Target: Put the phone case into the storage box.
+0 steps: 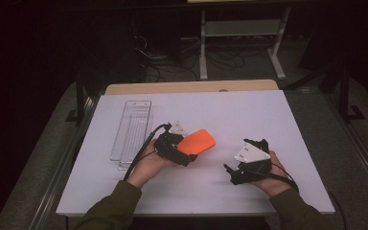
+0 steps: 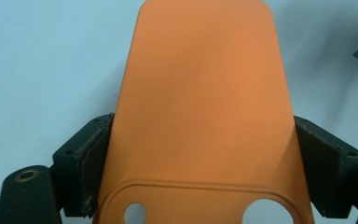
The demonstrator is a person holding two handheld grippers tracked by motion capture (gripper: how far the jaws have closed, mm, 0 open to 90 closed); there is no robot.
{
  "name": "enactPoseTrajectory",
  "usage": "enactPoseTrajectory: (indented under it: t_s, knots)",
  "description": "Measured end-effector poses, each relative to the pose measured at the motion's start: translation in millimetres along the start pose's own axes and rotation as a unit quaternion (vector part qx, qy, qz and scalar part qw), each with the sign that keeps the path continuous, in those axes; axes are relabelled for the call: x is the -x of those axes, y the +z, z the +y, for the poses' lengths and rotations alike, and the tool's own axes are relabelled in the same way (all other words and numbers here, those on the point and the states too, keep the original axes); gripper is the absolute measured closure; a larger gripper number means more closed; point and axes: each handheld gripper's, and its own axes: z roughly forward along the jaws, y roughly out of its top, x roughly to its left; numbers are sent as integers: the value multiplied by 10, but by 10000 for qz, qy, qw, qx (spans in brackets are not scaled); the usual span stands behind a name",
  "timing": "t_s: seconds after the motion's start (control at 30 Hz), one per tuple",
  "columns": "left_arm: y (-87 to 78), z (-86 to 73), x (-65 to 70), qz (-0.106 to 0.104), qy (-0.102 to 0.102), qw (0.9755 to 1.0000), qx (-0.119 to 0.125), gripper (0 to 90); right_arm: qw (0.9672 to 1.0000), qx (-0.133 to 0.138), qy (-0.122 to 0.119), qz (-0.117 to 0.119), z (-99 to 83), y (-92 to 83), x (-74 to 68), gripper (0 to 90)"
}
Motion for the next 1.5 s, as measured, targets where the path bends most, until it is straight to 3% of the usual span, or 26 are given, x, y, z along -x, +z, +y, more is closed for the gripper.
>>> enactPoseTrajectory:
  t_s: [0.1, 0.23, 0.6, 0.7, 0.8, 0.87, 1.5]
  knots:
    - [3, -3, 0, -2, -34, 10000, -14, 146, 9999, 53, -140, -52, 10, 3, -6, 0]
    - [-19, 3, -16, 25, 70, 10000, -63, 147, 9997, 44, -201, -93, 17, 13, -24, 0]
    - [-11, -4, -2, -41, -47, 10000, 23, 147, 9981, 65, -570, -201, 29, 33, -74, 0]
    - [-7, -9, 7, -62, -56, 10000, 25, 147, 9964, 39, -804, -252, 31, 49, -73, 0]
    - [-2, -12, 11, -55, -43, 10000, -8, 147, 9958, 45, -871, -267, 32, 62, -86, 0]
    - [1, -15, 3, -71, -28, 10000, 0, 147, 9937, 40, -1077, -308, 28, 70, -86, 0]
    - [-1, -5, 5, -102, -69, 9999, 27, 147, 9867, 78, -1519, -567, 16, 61, -158, 0]
